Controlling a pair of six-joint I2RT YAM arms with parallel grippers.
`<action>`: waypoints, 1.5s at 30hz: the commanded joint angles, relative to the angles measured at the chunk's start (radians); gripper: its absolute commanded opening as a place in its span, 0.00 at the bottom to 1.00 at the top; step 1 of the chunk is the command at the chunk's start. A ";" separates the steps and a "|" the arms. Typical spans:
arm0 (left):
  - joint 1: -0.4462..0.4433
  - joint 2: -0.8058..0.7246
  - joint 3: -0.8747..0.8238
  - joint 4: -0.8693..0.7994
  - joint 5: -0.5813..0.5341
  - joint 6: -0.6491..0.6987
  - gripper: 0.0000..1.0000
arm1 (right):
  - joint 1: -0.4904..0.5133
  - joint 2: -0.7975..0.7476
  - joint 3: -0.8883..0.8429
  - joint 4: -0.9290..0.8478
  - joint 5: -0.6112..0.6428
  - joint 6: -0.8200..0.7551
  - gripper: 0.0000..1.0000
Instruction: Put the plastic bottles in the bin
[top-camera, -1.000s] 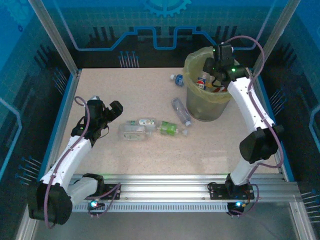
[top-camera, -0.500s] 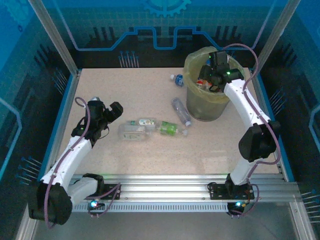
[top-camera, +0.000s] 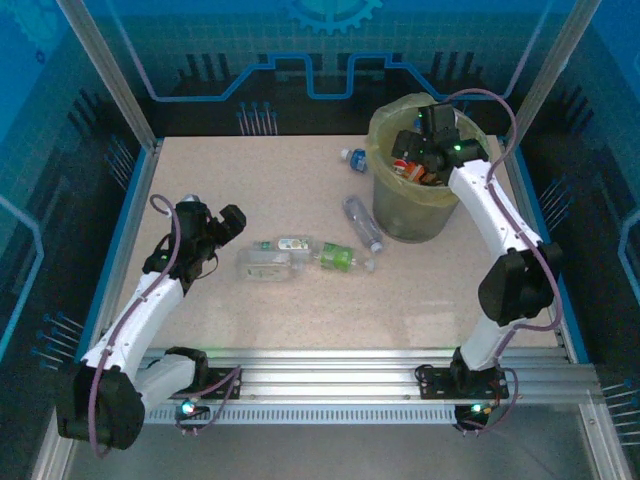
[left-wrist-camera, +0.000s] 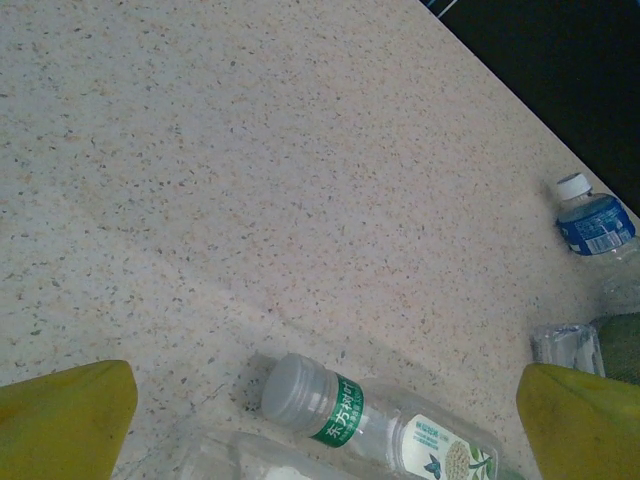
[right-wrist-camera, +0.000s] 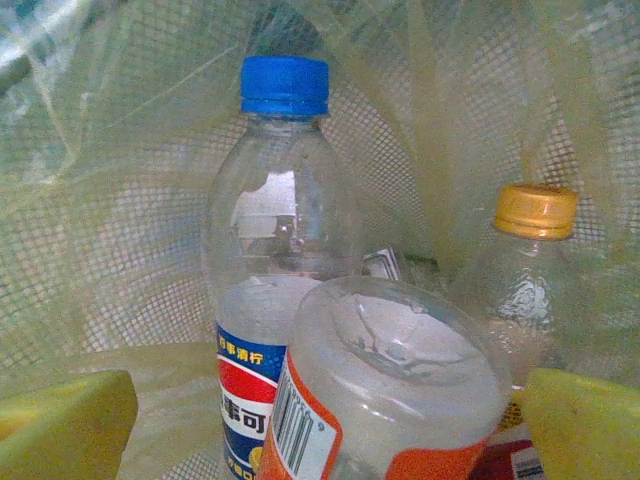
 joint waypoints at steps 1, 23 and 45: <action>0.011 -0.019 0.005 -0.018 -0.025 -0.001 0.99 | -0.012 -0.056 0.008 -0.030 0.007 -0.029 1.00; 0.011 -0.043 -0.007 -0.049 -0.007 -0.014 0.99 | 0.256 -0.278 -0.025 -0.074 0.011 -0.299 1.00; 0.011 -0.049 -0.025 -0.060 -0.001 -0.042 0.99 | 0.642 -0.119 -0.292 -0.130 0.064 -0.574 1.00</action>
